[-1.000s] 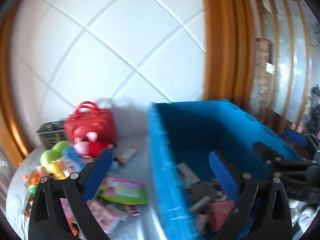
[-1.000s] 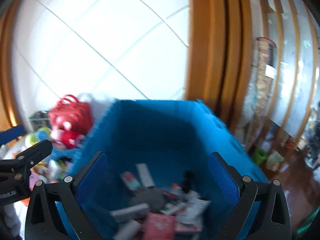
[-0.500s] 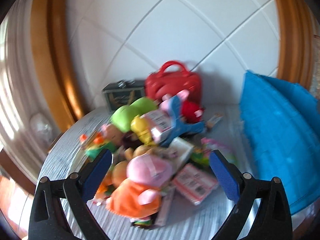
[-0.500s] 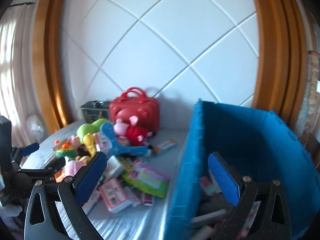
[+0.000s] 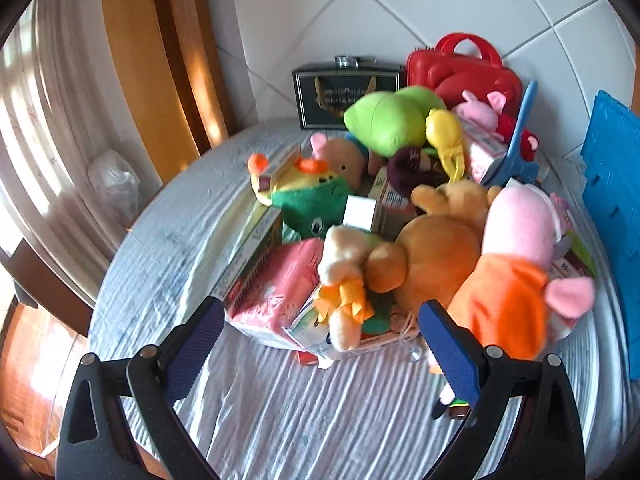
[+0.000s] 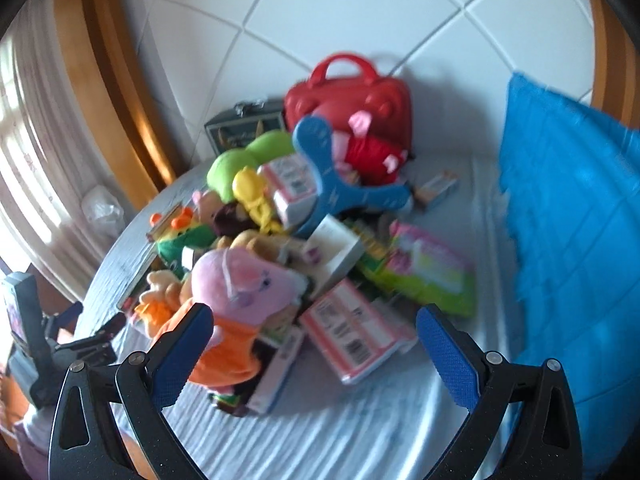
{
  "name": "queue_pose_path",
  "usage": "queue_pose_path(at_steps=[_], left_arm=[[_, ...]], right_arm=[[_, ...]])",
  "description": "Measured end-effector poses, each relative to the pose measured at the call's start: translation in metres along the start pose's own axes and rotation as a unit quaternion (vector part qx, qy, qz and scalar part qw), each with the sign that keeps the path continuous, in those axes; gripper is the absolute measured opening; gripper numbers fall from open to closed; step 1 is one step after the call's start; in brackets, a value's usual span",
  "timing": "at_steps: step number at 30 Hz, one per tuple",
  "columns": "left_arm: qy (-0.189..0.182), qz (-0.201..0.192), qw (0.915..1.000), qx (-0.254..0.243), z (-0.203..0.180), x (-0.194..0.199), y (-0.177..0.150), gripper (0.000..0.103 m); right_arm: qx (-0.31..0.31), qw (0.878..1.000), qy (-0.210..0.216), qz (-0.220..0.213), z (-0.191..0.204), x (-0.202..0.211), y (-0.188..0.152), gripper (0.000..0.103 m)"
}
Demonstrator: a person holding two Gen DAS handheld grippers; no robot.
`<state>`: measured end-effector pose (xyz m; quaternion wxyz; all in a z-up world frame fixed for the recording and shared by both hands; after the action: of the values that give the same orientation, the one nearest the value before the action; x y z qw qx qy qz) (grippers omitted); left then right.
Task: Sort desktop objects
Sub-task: 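Move both grippers back over the pile of toys, then grasp the cream bunny with the left gripper while the right grasps the pink pig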
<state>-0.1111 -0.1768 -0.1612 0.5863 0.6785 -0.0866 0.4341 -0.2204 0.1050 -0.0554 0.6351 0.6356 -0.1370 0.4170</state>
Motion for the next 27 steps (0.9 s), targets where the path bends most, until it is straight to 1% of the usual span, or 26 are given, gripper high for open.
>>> queue_pose_path(at_steps=[2,4,6,7,8,9,11,12,17,19,22,27], left_arm=[[-0.015,0.006,0.9999,-0.005,0.004,-0.014,-0.004,0.097],[-0.026,0.014,0.9995,-0.011,0.008,-0.029,-0.005,0.095],[-0.038,0.021,0.9989,-0.016,0.009,-0.042,-0.005,0.089],[-0.047,0.027,0.9984,-0.019,0.007,-0.048,-0.004,0.081],[-0.057,0.034,0.9975,-0.021,0.005,-0.055,-0.003,0.075],[-0.067,0.045,0.9965,-0.022,0.004,-0.063,-0.003,0.073],[-0.081,0.065,0.9942,-0.026,0.000,-0.076,-0.004,0.062],[-0.087,0.075,0.9931,-0.026,-0.001,-0.082,-0.004,0.060],[-0.118,0.110,0.9866,-0.025,-0.010,-0.103,-0.006,0.059],[-0.127,0.126,0.9836,-0.024,-0.013,-0.111,-0.007,0.059],[-0.128,0.136,0.9820,-0.030,-0.016,-0.119,-0.008,0.059],[-0.132,0.141,0.9804,-0.040,-0.017,-0.127,-0.009,0.059]], right_arm=[[-0.007,1.000,0.008,0.018,0.018,-0.019,-0.008,0.103],[-0.013,0.999,0.008,0.032,0.035,-0.035,-0.014,0.103],[-0.020,0.999,0.006,0.041,0.047,-0.046,-0.018,0.103],[-0.024,0.999,0.004,0.045,0.052,-0.052,-0.019,0.103],[-0.027,0.998,-0.001,0.050,0.056,-0.058,-0.021,0.103],[-0.032,0.998,-0.006,0.054,0.059,-0.063,-0.022,0.103],[-0.044,0.997,-0.015,0.063,0.063,-0.074,-0.023,0.103],[-0.051,0.996,-0.022,0.069,0.064,-0.079,-0.024,0.103],[-0.078,0.991,-0.045,0.101,0.064,-0.109,-0.030,0.103],[-0.080,0.990,-0.049,0.107,0.066,-0.118,-0.031,0.103],[-0.080,0.989,-0.061,0.112,0.067,-0.127,-0.032,0.103],[-0.089,0.987,-0.063,0.121,0.069,-0.141,-0.031,0.103]])
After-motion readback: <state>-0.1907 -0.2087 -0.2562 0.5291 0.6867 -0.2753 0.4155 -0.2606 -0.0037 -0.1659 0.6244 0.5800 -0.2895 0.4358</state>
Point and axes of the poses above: each gripper's, at about its wrist camera, not at the fingertips, and x roughly against the way its jaws point, z to its left, y to its top, the point moved 6 cm from there along -x, roughly the way its jaws point, and after that the axes turned 4 degrees about -z, right-handed, at the moved point
